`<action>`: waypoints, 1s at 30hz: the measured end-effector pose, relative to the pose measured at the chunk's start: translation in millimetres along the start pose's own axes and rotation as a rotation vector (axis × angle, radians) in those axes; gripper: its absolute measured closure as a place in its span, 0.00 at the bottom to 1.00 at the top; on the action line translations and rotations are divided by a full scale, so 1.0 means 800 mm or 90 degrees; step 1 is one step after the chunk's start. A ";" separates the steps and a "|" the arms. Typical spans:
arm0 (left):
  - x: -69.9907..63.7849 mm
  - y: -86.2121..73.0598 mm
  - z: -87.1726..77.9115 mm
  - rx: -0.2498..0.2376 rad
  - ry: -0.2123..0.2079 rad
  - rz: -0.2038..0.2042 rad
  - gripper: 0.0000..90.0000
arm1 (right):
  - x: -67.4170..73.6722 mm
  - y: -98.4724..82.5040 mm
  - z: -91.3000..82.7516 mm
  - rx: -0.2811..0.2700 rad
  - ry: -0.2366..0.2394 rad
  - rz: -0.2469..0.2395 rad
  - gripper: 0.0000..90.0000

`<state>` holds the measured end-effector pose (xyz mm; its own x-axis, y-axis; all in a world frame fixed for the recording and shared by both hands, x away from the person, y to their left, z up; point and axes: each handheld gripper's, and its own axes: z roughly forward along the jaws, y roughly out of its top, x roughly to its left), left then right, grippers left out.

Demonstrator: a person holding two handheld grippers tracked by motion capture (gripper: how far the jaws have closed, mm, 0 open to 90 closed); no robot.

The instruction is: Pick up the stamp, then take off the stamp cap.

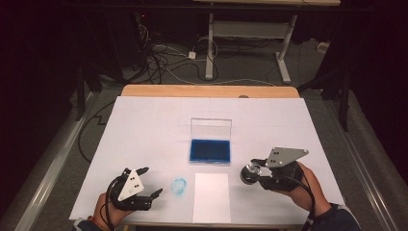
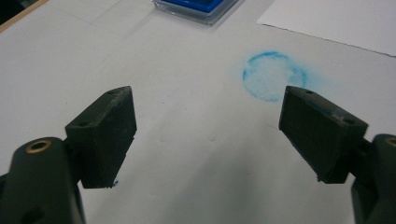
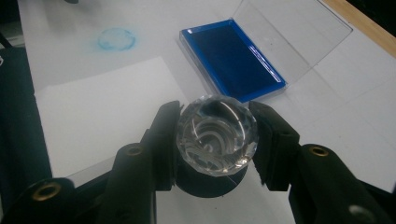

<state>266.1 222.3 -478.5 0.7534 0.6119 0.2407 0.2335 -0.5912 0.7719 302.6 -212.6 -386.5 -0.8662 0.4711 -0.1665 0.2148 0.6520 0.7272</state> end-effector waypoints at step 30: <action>0.000 0.029 0.023 0.004 -0.038 0.005 0.20 | -0.014 0.032 0.023 -0.055 -0.002 0.006 0.64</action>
<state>283.2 199.0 -471.1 0.7901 0.5753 0.2114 0.2314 -0.5993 0.7663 326.1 -189.9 -378.3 -0.8629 0.4786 -0.1620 0.1828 0.5945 0.7830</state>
